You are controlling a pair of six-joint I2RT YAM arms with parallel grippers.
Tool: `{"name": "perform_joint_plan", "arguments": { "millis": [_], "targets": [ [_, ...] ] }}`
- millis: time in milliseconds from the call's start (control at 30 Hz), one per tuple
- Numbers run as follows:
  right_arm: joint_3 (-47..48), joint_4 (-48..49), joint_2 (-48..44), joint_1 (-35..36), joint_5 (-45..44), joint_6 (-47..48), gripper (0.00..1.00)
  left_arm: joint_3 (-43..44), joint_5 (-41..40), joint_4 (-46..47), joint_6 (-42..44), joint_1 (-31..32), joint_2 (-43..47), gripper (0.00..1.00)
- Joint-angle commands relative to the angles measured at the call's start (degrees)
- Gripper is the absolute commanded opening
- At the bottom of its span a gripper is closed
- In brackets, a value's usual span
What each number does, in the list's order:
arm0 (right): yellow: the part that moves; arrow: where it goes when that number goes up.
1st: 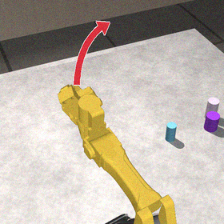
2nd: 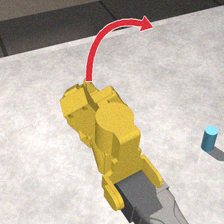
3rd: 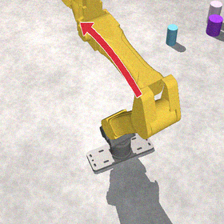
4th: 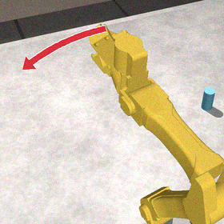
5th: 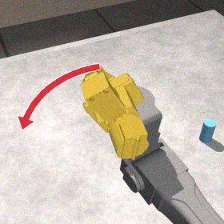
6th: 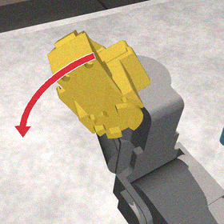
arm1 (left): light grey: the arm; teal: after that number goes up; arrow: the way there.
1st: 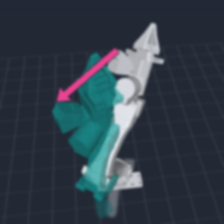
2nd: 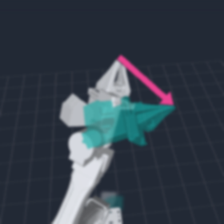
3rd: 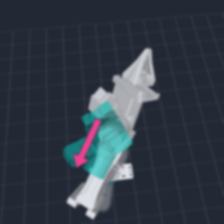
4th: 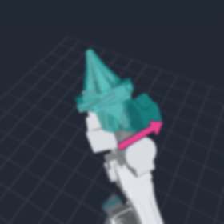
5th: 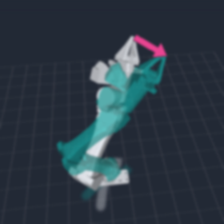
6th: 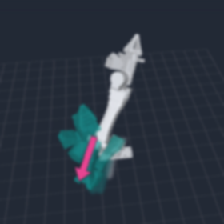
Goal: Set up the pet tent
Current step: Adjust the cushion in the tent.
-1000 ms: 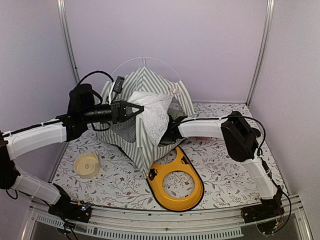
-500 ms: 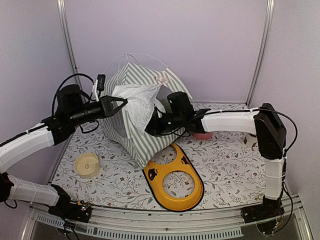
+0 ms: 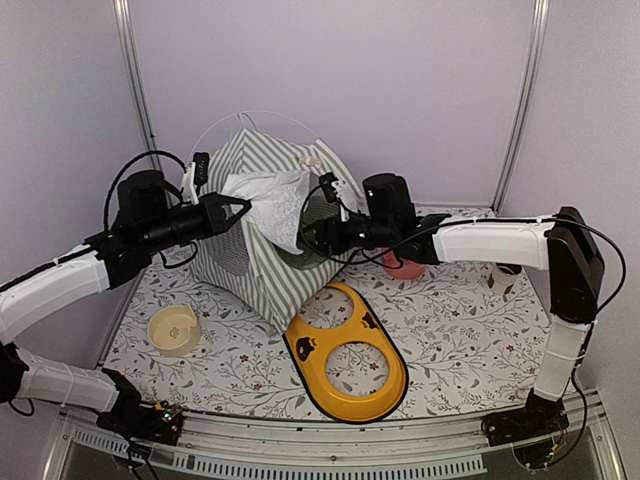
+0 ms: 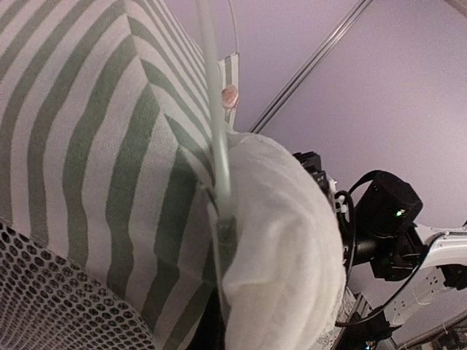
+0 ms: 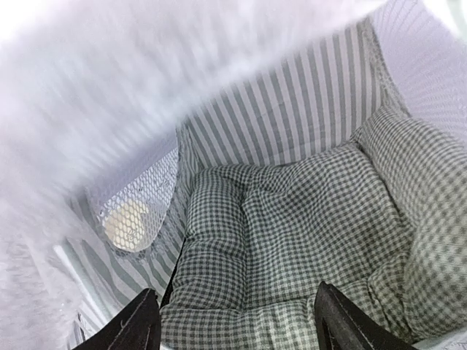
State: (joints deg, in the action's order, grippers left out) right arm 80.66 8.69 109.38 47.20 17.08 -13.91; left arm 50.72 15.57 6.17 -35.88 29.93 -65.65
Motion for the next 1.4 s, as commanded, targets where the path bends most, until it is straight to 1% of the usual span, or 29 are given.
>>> {"name": "perform_joint_plan", "arguments": {
  "millis": [0,133,367,467,733,833,933,1033,1167,1233,1267,1367],
  "targets": [
    [-1.7,1.4,-7.1,-0.9,-8.6,1.6,0.72,3.0,-0.1,0.6,-1.5,-0.6,0.2,0.0],
    [-1.3,-1.7,-9.1,-3.1,-12.2,0.2,0.68,3.6,0.0,-0.5,-1.7,-0.5,0.3,0.0],
    [0.7,-8.3,-8.8,-5.4,-17.5,-1.0,0.57,3.7,0.7,-0.6,-2.1,-0.1,0.0,0.0],
    [1.4,-9.7,-7.8,-6.1,-19.1,-1.1,0.56,4.1,1.1,-0.6,-2.0,0.2,-0.2,0.0],
    [8.6,-10.9,-0.1,-6.2,-17.5,1.4,0.56,5.5,2.4,-1.3,-1.0,1.6,-1.5,0.0],
    [10.7,-11.5,2.8,-6.2,-18.5,1.4,0.52,6.0,2.5,-1.5,-1.0,2.3,-1.8,0.0],
    [12.5,-12.3,5.0,-6.1,-19.6,1.3,0.44,6.9,2.6,-2.1,-1.0,2.6,-2.1,0.0],
    [13.5,-12.5,6.0,-5.7,-19.6,1.2,0.28,7.9,3.3,-2.1,-2.2,2.9,-3.1,0.0],
    [15.3,-13.4,8.1,-4.2,-19.4,2.4,0.15,9.9,4.2,-2.3,-3.4,5.1,-4.7,0.0],
    [17.2,-14.9,10.4,-4.0,-20.4,2.8,0.11,10.0,2.6,-2.3,-3.6,6.4,-3.6,0.0],
    [18.1,-16.3,11.2,-3.9,-21.7,3.1,0.1,9.8,2.1,-2.3,-3.9,6.7,-2.8,0.0],
    [18.1,-16.3,12.5,-3.9,-27.1,4.6,0.09,9.5,0.6,-4.0,-4.1,7.1,0.2,0.0]
  ]
}}
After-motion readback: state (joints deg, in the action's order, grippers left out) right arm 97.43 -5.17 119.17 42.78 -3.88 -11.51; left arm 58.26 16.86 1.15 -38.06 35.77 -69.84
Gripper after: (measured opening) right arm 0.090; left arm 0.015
